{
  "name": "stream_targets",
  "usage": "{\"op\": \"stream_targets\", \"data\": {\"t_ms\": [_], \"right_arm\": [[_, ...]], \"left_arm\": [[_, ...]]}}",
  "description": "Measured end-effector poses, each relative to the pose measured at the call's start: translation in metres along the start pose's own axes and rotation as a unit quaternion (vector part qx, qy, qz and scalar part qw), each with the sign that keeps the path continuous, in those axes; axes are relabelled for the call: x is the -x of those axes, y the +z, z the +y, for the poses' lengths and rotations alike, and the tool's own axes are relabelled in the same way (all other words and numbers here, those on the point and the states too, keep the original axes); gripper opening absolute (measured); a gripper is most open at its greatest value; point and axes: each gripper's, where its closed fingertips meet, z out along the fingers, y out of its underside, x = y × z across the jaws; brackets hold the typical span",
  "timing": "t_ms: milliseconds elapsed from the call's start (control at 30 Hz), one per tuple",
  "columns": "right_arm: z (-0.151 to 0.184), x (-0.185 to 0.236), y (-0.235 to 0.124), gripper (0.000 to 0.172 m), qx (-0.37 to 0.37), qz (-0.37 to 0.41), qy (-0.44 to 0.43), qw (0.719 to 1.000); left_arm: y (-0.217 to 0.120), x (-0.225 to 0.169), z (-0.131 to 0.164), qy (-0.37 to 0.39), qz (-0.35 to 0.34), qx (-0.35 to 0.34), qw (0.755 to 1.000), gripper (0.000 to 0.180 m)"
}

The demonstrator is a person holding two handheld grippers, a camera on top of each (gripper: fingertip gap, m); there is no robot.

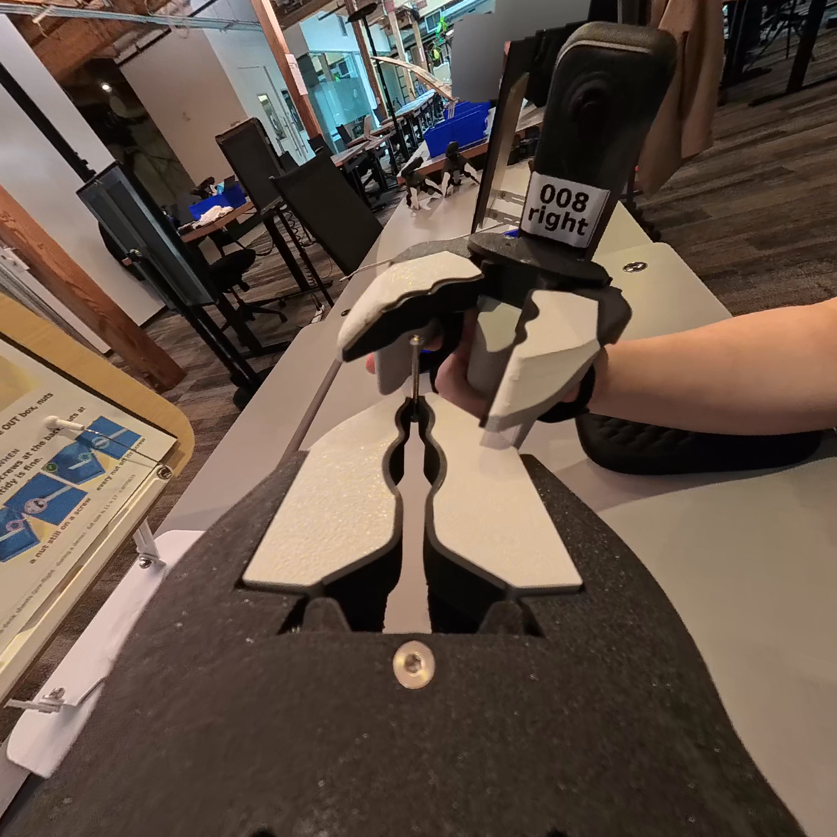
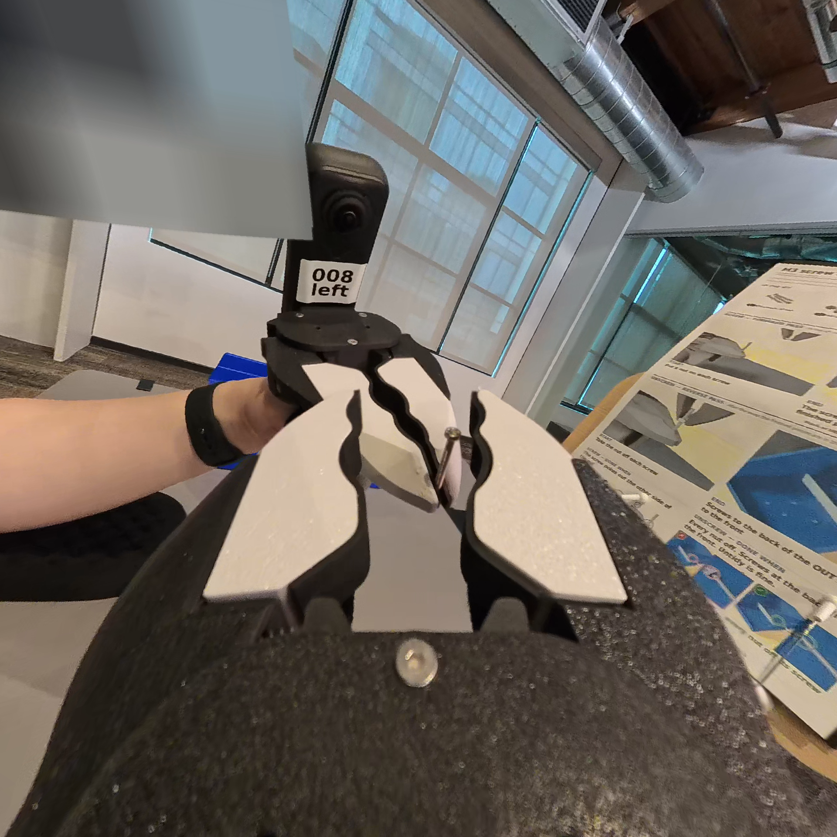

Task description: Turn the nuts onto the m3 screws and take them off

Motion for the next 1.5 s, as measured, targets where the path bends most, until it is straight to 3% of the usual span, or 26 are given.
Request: {"op": "stream_targets", "data": {"t_ms": [633,1033,1500], "right_arm": [[0.0,-0.003,-0.004,0.045,-0.004,-0.001,0.012,1.0],[0.003,0.007,0.003,0.05,0.003,-0.015,0.01,1.0],[0.002,-0.004,-0.005,0.049,-0.004,0.003,0.017,1.0]], "left_arm": [[-0.017,0.019,-0.001,-0.014,-0.035,-0.012,0.999,0.002],[0.006,-0.003,0.002,0.001,0.006,0.002,1.0,0.002],[-0.019,0.021,-0.003,-0.018,-0.036,-0.019,0.999,0.002]]}}
